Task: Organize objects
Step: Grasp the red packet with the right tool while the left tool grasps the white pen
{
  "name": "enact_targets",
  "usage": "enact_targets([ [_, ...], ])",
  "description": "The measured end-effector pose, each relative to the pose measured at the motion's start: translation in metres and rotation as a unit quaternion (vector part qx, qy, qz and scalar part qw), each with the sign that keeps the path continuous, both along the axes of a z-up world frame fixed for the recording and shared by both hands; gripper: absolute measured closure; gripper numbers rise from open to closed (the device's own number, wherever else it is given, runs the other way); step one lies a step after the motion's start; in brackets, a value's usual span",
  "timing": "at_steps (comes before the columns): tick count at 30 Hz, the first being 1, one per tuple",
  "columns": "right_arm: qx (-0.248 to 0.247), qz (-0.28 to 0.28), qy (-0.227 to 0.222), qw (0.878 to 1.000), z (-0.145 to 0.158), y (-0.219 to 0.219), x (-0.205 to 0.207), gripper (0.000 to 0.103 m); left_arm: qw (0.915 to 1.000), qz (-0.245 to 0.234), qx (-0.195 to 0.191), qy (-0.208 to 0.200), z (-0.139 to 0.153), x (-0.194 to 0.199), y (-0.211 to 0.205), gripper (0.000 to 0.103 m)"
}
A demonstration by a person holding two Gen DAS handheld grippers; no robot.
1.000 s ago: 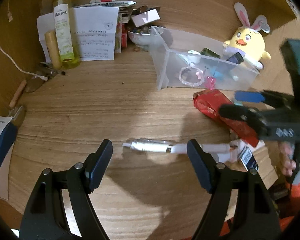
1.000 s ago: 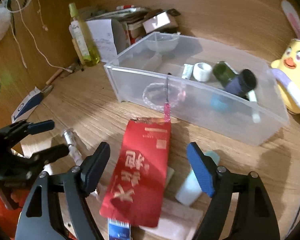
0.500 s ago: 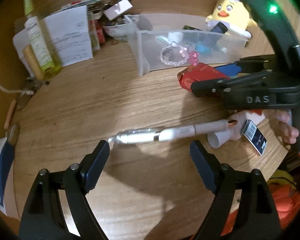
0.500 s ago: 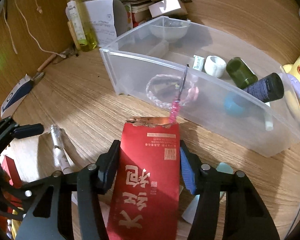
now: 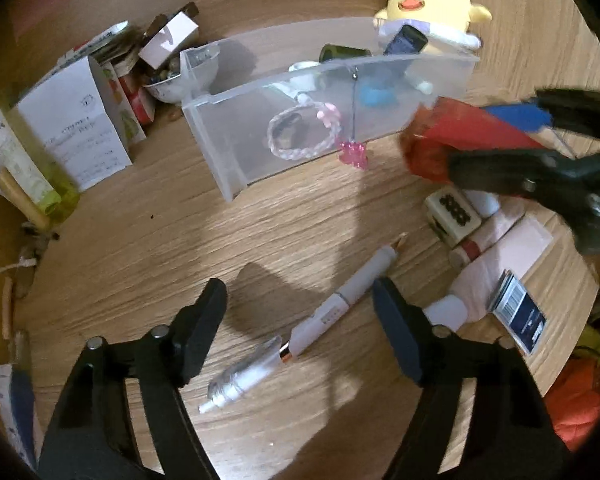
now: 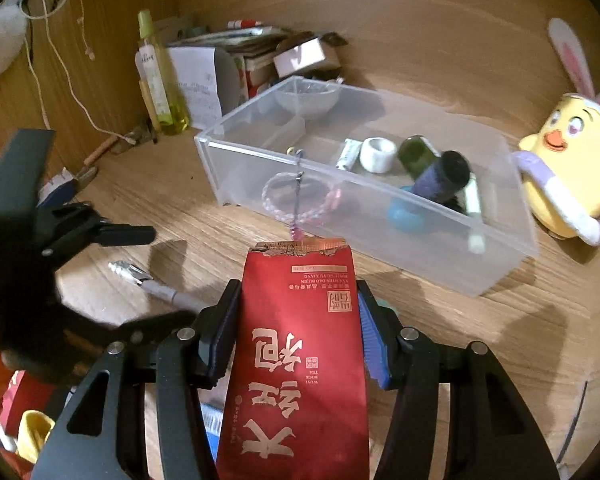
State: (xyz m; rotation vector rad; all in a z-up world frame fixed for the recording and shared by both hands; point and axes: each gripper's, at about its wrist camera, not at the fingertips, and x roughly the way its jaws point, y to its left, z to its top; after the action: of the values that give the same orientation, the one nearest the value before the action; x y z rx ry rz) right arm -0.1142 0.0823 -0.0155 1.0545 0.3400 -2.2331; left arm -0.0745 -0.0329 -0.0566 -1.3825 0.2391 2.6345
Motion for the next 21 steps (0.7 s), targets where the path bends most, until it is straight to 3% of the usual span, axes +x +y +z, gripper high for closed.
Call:
enact_targets([
  [8,-0.022,-0.013,0.019,0.999,0.012,0.028,0.015,0.053,0.9985,0.042,0.035,0.002,0.002,0.006,-0.017,0.069],
  [9,-0.025,-0.015,0.019,0.999,0.012,0.031,0.016,0.053,0.9983,0.047,0.035,0.004,0.002,0.007,-0.018,0.077],
  [13,-0.037,-0.028,0.021,0.999,0.012,0.042,0.02,0.053,0.9976,0.063,0.019,0.019,0.001,0.012,-0.017,0.091],
  [21,-0.076,-0.051,0.027,0.995,0.026,0.058,0.017,0.053,0.992,0.09,0.06,0.066,0.025,0.023,-0.024,0.093],
])
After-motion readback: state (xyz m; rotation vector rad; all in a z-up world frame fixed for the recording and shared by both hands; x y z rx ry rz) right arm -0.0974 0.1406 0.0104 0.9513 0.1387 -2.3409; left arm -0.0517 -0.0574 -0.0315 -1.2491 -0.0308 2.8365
